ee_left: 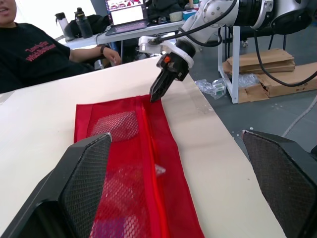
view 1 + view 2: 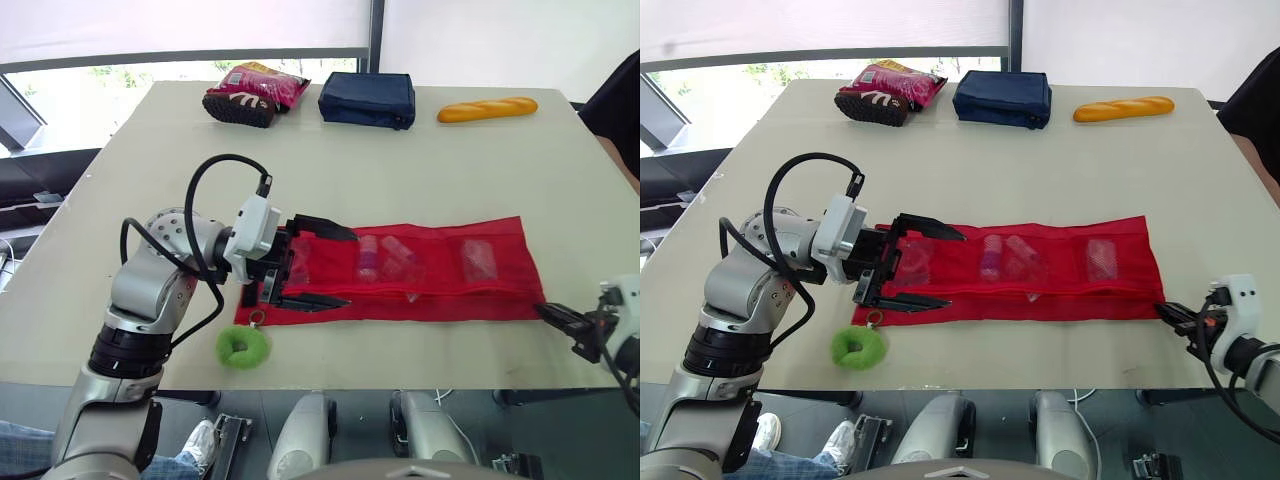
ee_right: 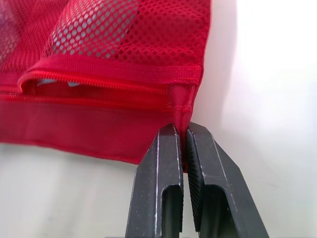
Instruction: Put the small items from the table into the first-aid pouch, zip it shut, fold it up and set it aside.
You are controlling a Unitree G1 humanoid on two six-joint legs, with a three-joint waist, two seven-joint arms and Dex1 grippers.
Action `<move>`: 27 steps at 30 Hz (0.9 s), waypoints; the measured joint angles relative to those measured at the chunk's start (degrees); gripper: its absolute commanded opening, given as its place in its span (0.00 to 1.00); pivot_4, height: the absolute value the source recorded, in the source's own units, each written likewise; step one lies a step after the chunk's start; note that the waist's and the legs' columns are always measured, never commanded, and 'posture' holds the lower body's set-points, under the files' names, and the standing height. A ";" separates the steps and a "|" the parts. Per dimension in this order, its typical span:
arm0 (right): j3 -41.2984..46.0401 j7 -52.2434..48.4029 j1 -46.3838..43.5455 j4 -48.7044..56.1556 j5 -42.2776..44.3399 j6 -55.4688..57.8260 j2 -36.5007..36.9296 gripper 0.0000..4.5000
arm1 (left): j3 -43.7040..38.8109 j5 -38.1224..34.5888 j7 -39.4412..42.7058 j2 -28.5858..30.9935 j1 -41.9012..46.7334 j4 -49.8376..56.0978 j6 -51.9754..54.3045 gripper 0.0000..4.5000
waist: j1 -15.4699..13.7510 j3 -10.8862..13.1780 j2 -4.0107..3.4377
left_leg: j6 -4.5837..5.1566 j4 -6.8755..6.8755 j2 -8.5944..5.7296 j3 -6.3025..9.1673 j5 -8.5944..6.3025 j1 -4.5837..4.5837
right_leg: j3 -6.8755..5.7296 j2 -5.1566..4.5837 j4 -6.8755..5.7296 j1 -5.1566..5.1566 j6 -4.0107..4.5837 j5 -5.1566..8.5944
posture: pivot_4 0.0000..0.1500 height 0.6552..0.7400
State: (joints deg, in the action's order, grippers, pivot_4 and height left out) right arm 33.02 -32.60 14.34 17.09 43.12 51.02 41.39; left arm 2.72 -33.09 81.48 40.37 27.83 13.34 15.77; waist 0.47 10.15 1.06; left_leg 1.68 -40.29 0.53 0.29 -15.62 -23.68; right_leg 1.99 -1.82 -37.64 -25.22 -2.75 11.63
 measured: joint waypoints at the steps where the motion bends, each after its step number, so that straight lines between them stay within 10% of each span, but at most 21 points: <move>1: 0.83 0.27 0.12 -0.87 -0.35 0.00 0.37 0.01 | 0.00 0.00 0.01 0.00 -0.01 0.00 -0.02 1.00 | -0.01 0.00 0.00 | 0.00 0.00 -0.02 0.00 0.00 0.00 | 0.00 0.00 0.00 0.00 0.00 0.00 | 1.00 0.65; 24: 8.71 7.31 -1.49 -11.89 -12.35 -2.51 3.01 0.01 | -2.39 2.24 -3.47 4.63 -5.96 -1.60 1.64 1.00 | 0.31 -0.01 -0.03 | 0.00 0.01 0.04 -0.07 0.00 0.04 | 0.11 0.06 -0.01 -0.01 0.00 0.01 | 1.00 0.65; 27: 8.72 4.76 0.46 -10.51 -13.02 -4.77 3.54 0.22 | -2.66 2.14 -4.63 5.08 -7.01 -1.25 3.03 1.00 | 0.20 -0.01 -0.03 | 0.00 0.01 0.03 -0.07 0.00 0.04 | 0.13 0.04 0.00 -0.01 0.00 0.01 | 1.00 0.65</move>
State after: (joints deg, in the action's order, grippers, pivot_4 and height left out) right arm 41.73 -27.83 14.79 6.58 30.10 46.25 44.92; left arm 0.05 -30.96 76.85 45.45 20.82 12.09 18.81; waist 0.68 10.14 1.03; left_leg 1.68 -40.28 0.56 0.23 -15.62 -23.65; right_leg 2.12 -1.78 -37.64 -25.23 -2.75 11.64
